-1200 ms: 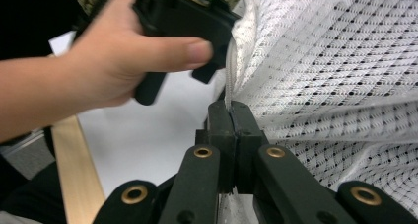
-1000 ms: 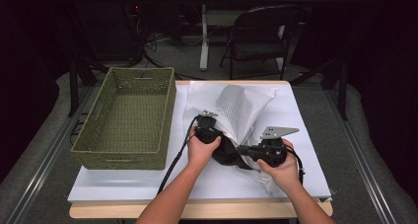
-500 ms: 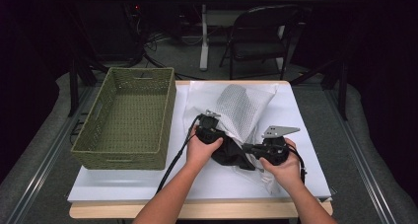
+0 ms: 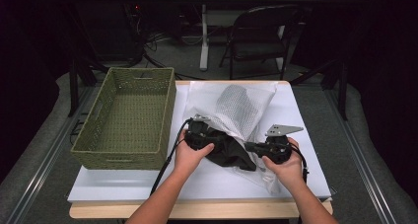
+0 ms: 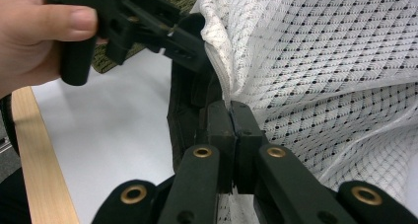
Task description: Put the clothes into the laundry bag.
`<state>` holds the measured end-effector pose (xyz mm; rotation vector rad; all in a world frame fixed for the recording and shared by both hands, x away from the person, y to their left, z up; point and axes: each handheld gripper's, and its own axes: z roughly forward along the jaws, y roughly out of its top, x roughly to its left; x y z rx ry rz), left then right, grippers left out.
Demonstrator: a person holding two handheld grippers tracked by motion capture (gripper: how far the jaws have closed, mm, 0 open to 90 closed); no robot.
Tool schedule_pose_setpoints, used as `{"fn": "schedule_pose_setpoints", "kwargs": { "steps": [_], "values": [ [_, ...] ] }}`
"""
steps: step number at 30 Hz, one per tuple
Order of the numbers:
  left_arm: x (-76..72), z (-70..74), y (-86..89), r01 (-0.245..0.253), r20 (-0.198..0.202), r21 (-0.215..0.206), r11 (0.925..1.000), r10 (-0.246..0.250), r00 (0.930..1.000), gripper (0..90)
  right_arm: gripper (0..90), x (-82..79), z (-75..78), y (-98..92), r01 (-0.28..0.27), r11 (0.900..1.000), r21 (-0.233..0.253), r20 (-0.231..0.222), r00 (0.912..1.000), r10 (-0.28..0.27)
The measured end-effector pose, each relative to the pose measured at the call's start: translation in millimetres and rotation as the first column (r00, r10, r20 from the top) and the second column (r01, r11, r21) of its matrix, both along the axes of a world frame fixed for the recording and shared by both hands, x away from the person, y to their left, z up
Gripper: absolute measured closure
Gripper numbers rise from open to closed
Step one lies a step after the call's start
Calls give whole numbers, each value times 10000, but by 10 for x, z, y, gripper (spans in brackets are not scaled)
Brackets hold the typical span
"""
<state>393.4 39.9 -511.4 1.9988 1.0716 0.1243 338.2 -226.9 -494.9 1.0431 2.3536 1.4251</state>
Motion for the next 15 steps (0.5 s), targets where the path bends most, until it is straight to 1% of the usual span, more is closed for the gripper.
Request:
{"fn": "schedule_pose_setpoints", "kwargs": {
  "steps": [1, 3, 6, 8, 9, 10, 11, 14, 15],
  "values": [
    [-20, 3, 14, 22, 0, 25, 10000, -22, 10000, 429, 897, -1, 2, -2, 14, 10000, -4, 28, 10000, -14],
    [-55, 5, 39, -7, 84, 213, 9998, 6, 10000, 428, 897, -3, 5, -6, 36, 10000, 28, 35, 10000, -36],
    [-75, -9, 69, -35, 90, 215, 9998, 33, 10000, 428, 897, 0, 5, -9, 47, 10000, 34, 19, 10000, -47],
    [-75, -62, 105, -75, 2, 131, 9999, 75, 10000, 425, 897, -1, 8, -10, 54, 10000, 69, 17, 10000, -54],
    [-72, -96, 106, -76, -85, 154, 9999, 77, 9999, 423, 897, -3, 9, -9, 40, 10000, 60, 35, 10000, -40],
    [-69, -127, 102, -16, -170, 318, 9995, 22, 9999, 419, 897, -3, 9, -7, 26, 10000, 53, 43, 10000, -26],
    [-72, -159, 92, 15, -255, 366, 9993, -6, 9997, 417, 896, -3, 8, -6, 23, 10000, 51, 52, 10000, -23],
    [-78, -228, 57, 297, -266, 401, 9988, -286, 9992, 401, 896, -3, 5, 3, -24, 10000, 37, 83, 10000, 23],
    [-78, -228, 57, 297, -266, 401, 9988, -286, 9992, 390, 896, -3, 4, 6, -36, 10000, 36, 82, 10000, 36]
  ]
}}
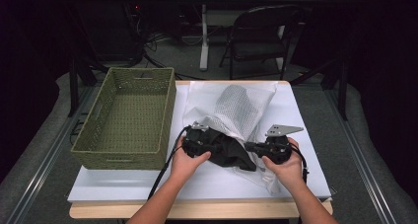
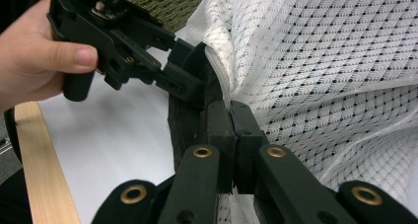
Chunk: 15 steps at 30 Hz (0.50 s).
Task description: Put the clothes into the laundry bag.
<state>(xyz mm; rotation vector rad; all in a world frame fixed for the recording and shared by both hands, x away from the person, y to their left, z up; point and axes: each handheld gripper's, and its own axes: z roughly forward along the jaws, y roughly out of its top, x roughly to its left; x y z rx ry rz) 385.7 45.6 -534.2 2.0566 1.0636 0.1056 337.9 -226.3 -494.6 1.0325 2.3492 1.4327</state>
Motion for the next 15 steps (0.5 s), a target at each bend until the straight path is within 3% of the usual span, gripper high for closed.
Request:
{"fn": "schedule_pose_setpoints", "kwargs": {
  "steps": [3, 11, 15],
  "values": [
    [0, -39, -61, 210, 44, -240, 9995, -209, 9998, 375, 896, -3, -2, 8, 1, 10000, -7, -65, 10000, -1],
    [4, -77, -154, 347, -15, -88, 9994, -347, 9994, 404, 896, -5, -10, 13, -1, 10000, 54, -28, 10000, 1],
    [-7, -102, -181, 328, 267, 450, 9984, -341, 9991, 402, 896, -6, -10, 17, -12, 10000, 54, -42, 10000, 12]
  ]
}}
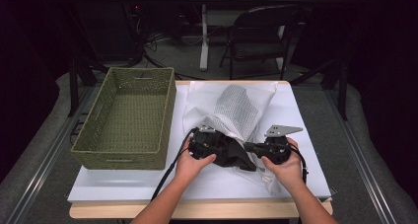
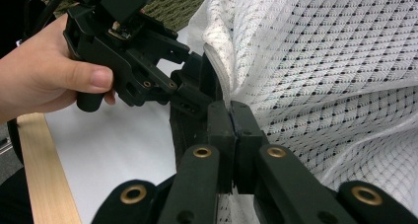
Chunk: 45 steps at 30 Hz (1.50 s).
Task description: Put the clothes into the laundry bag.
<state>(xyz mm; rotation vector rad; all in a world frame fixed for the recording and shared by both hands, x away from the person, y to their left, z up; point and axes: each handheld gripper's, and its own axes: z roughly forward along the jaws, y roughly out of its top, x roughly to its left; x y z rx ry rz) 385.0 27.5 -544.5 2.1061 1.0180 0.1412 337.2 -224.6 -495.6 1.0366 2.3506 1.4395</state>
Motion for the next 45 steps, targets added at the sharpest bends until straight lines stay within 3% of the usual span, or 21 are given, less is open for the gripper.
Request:
{"fn": "schedule_pose_setpoints", "kwargs": {
  "steps": [6, 9, 12, 15, 17, 22, 23, 29, 30, 31, 32, 36, 40, 41, 42, 43, 45],
  "values": [
    [-19, 1, -30, -105, -159, 37, 9999, 106, 9998, 381, 896, 2, -3, 3, -16, 10000, -34, -20, 10000, 16],
    [-15, 16, -48, 37, -469, -167, 9999, -45, 9989, 330, 896, 6, -6, 3, -41, 10000, -44, 3, 10000, 41],
    [-14, 24, -62, -17, -534, -281, 9996, 2, 9986, 310, 896, 6, -7, 4, -43, 10000, -40, -13, 10000, 43],
    [11, 61, -41, 298, -663, -194, 9994, -310, 9973, 287, 896, 3, -5, 3, -24, 10000, -16, -21, 10000, 24],
    [17, 86, -28, 354, -791, -371, 9987, -383, 9961, 280, 896, 1, -4, 1, -19, 10000, 1, -18, 10000, 19],
    [-37, 45, -112, 272, -604, -4, 9996, -272, 9978, 202, 896, 4, -6, 5, -46, 10000, 5, -20, 10000, 46],
    [-49, 25, -141, 201, -372, 110, 9997, -197, 9991, 199, 896, 4, -7, 8, -52, 10000, -6, -21, 10000, 52],
    [-93, -105, -292, -627, 83, 563, 9964, 623, 9980, 208, 896, -5, -8, 21, -57, 10000, -30, -12, 10000, 57],
    [-93, -105, -292, -627, 83, 563, 9964, 623, 9980, 224, 896, -5, -8, 21, -57, 10000, -30, -12, 10000, 57],
    [-107, -96, -329, -820, 478, 1245, 9888, 766, 9959, 276, 896, -5, -12, 26, -96, 9999, -66, -10, 10000, 96],
    [-105, -97, -340, -938, 683, 1411, 9855, 849, 9940, 330, 896, -7, -13, 32, -84, 9999, -72, -28, 10000, 84],
    [-85, -99, -332, -1122, 763, 1303, 9851, 1029, 9918, 495, 896, -12, -24, 54, -218, 9996, -190, -10, 9998, 218],
    [-54, -87, -310, -1098, 574, 811, 9906, 1053, 9928, 675, 898, -35, -51, 131, -379, 9985, -399, -100, 9992, 375],
    [-26, -73, -292, -1015, 467, 412, 9940, 995, 9939, 702, 898, -40, -58, 151, -484, 9978, -460, -115, 9988, 479],
    [-26, -73, -292, -1015, 467, 412, 9940, 995, 9939, 722, 898, -44, -59, 159, -521, 9976, -448, -162, 9985, 514],
    [5, -62, -287, -961, 459, 35, 9954, 958, 9943, 740, 898, -47, -59, 163, -570, 9976, -405, -198, 9982, 562],
    [35, -44, -293, -966, 370, -280, 9949, 976, 9945, 755, 899, -51, -57, 170, -677, 9973, -272, -251, 9974, 670]
  ]
}}
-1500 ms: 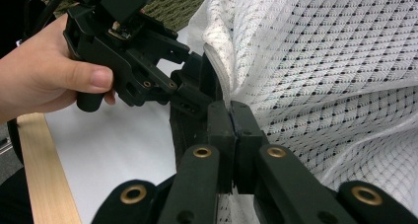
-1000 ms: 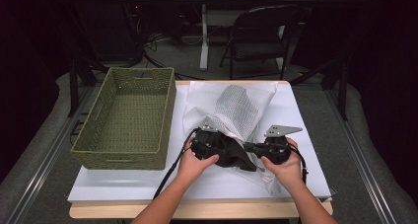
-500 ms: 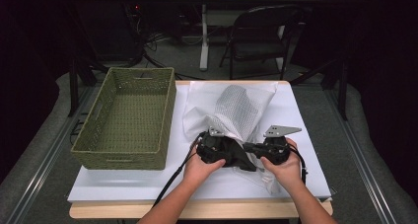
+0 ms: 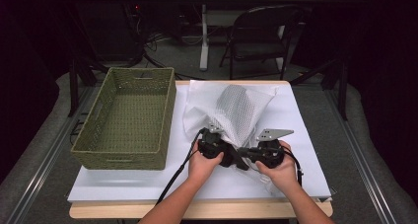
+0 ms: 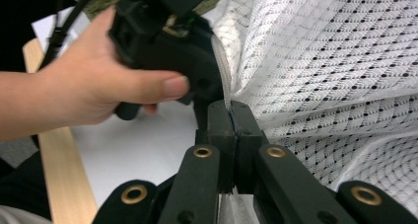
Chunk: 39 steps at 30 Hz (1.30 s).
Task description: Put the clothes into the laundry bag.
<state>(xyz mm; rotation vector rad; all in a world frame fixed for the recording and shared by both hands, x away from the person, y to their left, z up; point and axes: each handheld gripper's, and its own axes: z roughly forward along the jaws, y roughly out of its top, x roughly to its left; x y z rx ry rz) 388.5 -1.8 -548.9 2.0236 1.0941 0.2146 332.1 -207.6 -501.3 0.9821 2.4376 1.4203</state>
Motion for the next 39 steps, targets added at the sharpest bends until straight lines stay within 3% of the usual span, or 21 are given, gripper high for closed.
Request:
{"fn": "schedule_pose_setpoints", "kwargs": {
  "steps": [8, 14, 22, 26, 31, 35, 39],
  "values": [
    [142, 53, -64, -371, 303, -443, 9983, 385, 9988, 769, 900, -35, 54, 17, -261, 9995, 195, 35, 9997, 260],
    [284, 104, -78, -823, 188, -931, 9922, 844, 9963, 771, 900, -46, 115, -2, -414, 9976, 553, 82, 9991, 410],
    [410, 187, -132, -899, 392, -978, 9911, 941, 9948, 772, 900, -54, 178, -34, -503, 9952, 841, 204, 9986, 488],
    [484, 101, -172, -838, -48, -803, 9932, 837, 9965, 763, 900, -46, 171, -46, -408, 9955, 856, 108, 9991, 400],
    [467, 81, -86, -661, -352, -853, 9942, 633, 9974, 680, 899, -33, 129, -49, -164, 9996, 238, 289, 9995, 157],
    [437, 105, 8, -512, -598, -728, 9960, 469, 9971, 556, 898, -15, 121, -79, 19, 9998, 201, 203, 9998, -23],
    [352, 157, 103, -332, -470, -640, 9974, 302, 9984, 446, 897, 4, 113, -115, 242, 9996, 165, 190, 9995, -245]
  ]
}}
